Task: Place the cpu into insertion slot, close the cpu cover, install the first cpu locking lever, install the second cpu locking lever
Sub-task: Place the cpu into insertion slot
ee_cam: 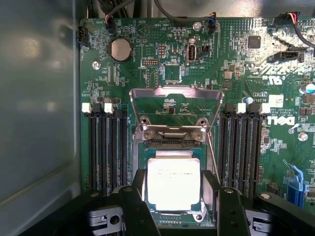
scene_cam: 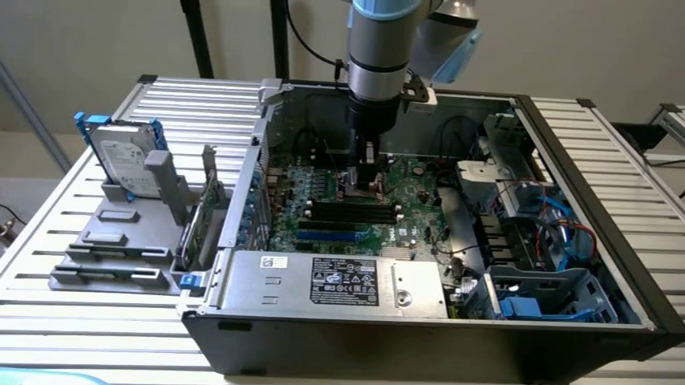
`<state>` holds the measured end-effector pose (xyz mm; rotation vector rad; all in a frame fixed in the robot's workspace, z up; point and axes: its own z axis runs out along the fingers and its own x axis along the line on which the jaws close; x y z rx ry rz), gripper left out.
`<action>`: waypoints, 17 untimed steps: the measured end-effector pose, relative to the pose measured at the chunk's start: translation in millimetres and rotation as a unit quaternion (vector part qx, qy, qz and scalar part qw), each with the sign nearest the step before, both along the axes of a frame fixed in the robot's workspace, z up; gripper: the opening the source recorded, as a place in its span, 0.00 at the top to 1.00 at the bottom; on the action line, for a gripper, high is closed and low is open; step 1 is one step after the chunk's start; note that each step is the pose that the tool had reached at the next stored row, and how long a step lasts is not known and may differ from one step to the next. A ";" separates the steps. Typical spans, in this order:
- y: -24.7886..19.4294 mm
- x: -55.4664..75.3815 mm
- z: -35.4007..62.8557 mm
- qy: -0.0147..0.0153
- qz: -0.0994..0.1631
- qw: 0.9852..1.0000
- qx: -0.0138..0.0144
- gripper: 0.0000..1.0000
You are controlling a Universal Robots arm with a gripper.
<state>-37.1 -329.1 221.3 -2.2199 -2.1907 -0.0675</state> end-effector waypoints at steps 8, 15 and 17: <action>0.2 0.0 -8.6 0.000 0.000 1.000 0.000 0.46; 0.2 -0.1 -13.8 0.000 0.000 1.000 0.000 0.46; 0.2 -0.2 -14.9 0.000 0.000 1.000 0.000 0.46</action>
